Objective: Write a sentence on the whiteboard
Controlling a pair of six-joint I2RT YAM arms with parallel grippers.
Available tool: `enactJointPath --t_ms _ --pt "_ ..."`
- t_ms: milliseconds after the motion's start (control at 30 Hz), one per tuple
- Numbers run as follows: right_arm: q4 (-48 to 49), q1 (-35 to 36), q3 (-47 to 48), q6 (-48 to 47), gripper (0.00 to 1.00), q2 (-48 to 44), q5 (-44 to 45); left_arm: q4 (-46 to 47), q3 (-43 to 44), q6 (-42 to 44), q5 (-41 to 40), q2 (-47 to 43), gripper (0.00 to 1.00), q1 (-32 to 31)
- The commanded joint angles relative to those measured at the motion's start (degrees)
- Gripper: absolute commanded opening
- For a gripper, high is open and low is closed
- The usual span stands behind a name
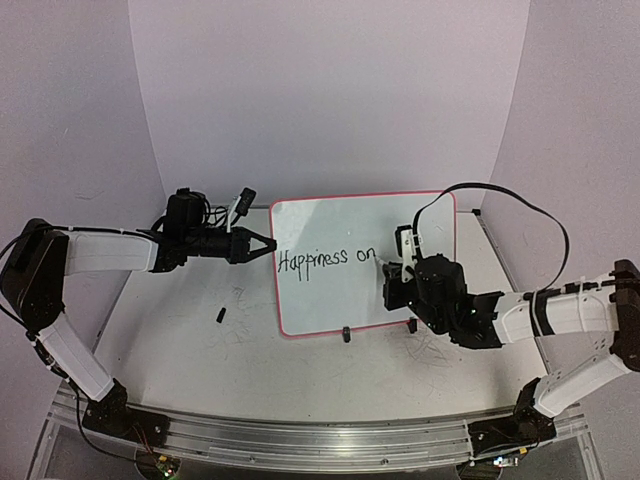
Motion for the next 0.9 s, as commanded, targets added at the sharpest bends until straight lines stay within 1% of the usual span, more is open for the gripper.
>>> enactJointPath --t_ms 0,167,300,433,567,800,867 --pt "-1.61 -0.25 -1.2 1.92 0.0 -1.04 -0.64 -1.95 2.3 1.81 2.9 -0.95 0.0 -1.12" --pt "-1.44 -0.3 -0.33 1.32 0.0 -1.63 0.05 -1.95 2.39 1.81 2.9 -0.8 0.0 -1.12" --pt "-0.05 -0.29 0.55 -0.2 0.0 -5.63 -0.14 -2.03 2.36 1.85 2.67 -0.89 0.0 -1.12" --pt "0.78 -2.07 -2.18 -1.32 0.0 -8.7 1.02 -2.12 2.28 2.16 2.37 -1.4 0.0 -1.13" --pt "2.09 -2.98 -3.12 -2.69 0.0 -9.14 -2.91 -2.37 2.48 2.25 2.58 -1.13 0.0 -1.12" --pt "4.1 -3.11 -2.44 -5.01 0.0 -7.03 -4.66 -2.47 2.33 2.34 2.27 -1.45 0.0 -1.13" --pt "4.36 -3.08 -2.31 -4.99 0.0 -6.58 -3.89 -2.52 2.3 2.42 2.25 -1.45 0.0 -1.13"
